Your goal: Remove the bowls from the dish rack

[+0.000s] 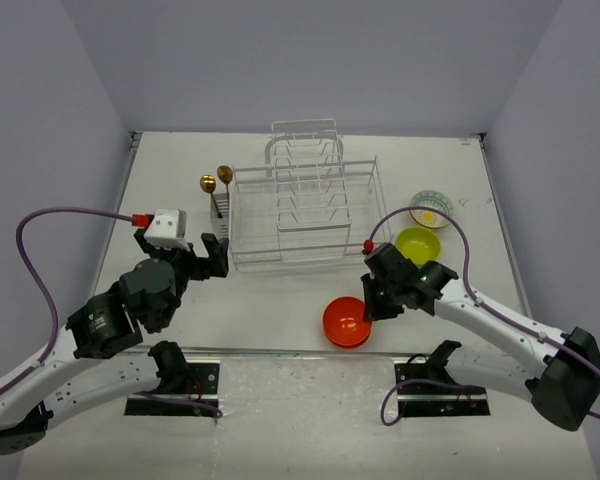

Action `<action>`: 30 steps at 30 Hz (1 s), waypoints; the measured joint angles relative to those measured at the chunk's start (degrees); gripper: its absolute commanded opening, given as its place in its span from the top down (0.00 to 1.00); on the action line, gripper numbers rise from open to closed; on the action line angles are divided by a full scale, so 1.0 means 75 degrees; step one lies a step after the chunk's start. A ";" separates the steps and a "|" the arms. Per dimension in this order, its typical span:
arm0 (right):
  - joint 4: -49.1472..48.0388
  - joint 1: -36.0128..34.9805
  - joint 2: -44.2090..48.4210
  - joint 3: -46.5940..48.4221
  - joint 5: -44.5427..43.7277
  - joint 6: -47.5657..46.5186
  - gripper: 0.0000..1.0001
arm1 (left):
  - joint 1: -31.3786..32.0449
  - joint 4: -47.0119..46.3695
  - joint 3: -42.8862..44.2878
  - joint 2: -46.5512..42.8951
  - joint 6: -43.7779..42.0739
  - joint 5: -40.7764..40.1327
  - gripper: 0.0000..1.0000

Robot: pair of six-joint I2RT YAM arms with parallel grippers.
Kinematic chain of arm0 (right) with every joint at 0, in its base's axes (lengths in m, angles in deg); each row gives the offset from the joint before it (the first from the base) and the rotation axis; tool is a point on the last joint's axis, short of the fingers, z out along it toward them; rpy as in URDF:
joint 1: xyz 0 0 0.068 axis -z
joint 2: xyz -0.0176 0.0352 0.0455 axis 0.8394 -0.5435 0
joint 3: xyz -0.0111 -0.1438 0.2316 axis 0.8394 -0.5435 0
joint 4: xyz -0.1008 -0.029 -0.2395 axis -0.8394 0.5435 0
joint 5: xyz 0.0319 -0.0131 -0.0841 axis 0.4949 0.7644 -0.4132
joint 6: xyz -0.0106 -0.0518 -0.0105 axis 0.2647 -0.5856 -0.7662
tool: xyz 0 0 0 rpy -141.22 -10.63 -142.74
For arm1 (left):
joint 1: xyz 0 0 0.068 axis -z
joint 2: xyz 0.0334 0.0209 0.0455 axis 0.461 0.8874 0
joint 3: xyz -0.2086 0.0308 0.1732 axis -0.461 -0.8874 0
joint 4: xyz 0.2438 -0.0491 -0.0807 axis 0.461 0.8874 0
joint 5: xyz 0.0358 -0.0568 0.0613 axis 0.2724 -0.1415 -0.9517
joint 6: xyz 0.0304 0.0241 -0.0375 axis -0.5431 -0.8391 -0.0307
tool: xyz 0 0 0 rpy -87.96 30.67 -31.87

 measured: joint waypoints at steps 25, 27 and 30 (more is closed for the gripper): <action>0.0318 -0.0178 0.0825 0.0105 0.0085 0.0245 0.76 | 0.0000 -0.0117 0.0000 0.0408 -0.0152 0.0082 0.00; 0.0440 -0.0178 0.0927 0.0181 0.0006 0.0248 0.75 | 0.0000 -0.0114 0.0000 0.0487 -0.0096 -0.0015 0.00; 0.0711 -0.0178 0.1131 0.0364 -0.0178 0.0251 0.71 | -0.0003 -0.0064 0.0006 0.0688 0.0146 -0.0265 0.00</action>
